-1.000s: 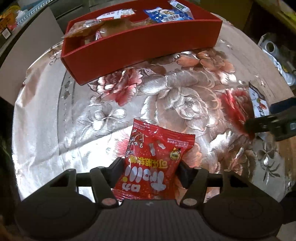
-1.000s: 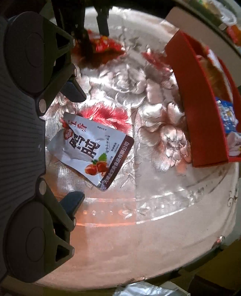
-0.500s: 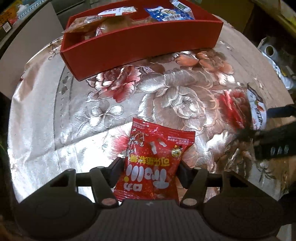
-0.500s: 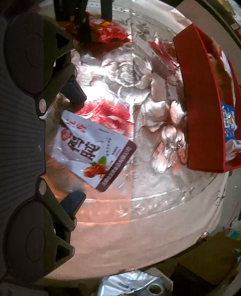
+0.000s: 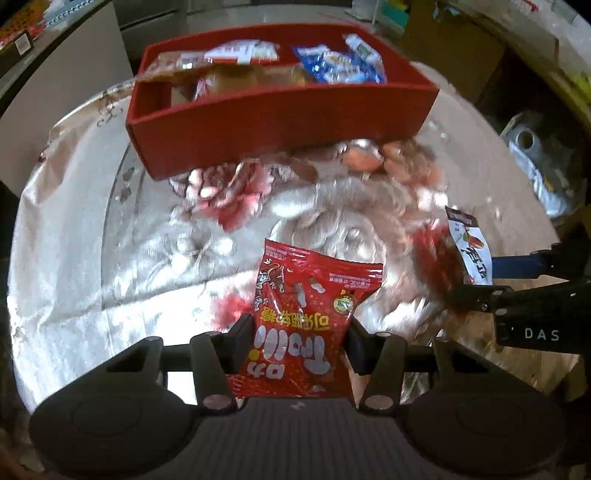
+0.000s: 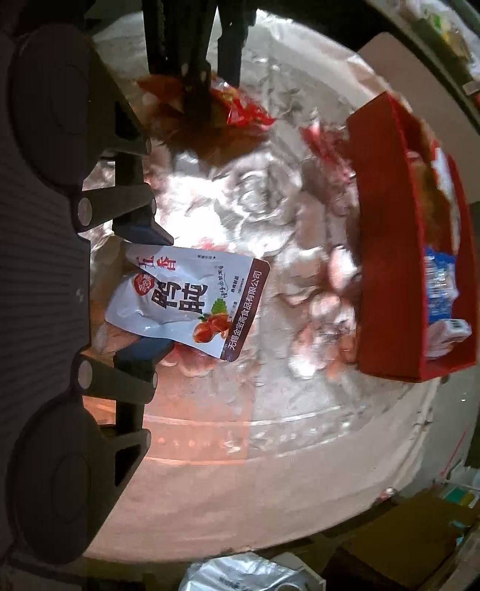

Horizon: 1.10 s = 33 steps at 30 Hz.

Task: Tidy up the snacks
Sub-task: 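Carry the red candy bag and white pouch with both tools over the red box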

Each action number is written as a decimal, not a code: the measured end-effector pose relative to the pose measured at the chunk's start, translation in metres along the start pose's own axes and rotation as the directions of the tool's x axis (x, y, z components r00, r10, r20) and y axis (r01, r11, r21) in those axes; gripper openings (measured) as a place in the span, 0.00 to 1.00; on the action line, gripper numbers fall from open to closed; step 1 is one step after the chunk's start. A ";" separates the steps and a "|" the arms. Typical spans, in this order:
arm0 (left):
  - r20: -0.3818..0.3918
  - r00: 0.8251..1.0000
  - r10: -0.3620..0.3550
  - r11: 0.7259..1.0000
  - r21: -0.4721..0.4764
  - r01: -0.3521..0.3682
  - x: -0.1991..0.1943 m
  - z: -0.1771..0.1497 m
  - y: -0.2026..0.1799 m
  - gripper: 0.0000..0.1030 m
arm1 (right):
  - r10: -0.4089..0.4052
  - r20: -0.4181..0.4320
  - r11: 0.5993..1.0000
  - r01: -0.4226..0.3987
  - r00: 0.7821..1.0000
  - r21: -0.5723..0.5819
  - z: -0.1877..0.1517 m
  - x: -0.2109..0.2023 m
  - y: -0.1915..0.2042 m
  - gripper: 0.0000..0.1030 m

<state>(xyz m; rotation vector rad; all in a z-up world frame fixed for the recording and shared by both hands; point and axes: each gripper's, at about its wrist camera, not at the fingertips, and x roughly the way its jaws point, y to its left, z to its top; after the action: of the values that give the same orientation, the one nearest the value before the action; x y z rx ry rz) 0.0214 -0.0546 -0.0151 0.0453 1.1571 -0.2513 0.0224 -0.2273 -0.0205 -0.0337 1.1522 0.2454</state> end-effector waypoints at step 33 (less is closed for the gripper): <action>0.315 0.945 0.087 0.993 -0.099 -0.059 -0.050 0.061 0.003 0.43 | 0.103 0.306 0.994 -0.110 0.946 0.005 0.075 -0.059 -0.007 0.59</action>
<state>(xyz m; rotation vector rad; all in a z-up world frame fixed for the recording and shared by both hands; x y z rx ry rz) 0.0580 -0.0529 0.0546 -0.0295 0.8400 -0.1347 0.0690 -0.2326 0.0628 0.0845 0.8480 0.3223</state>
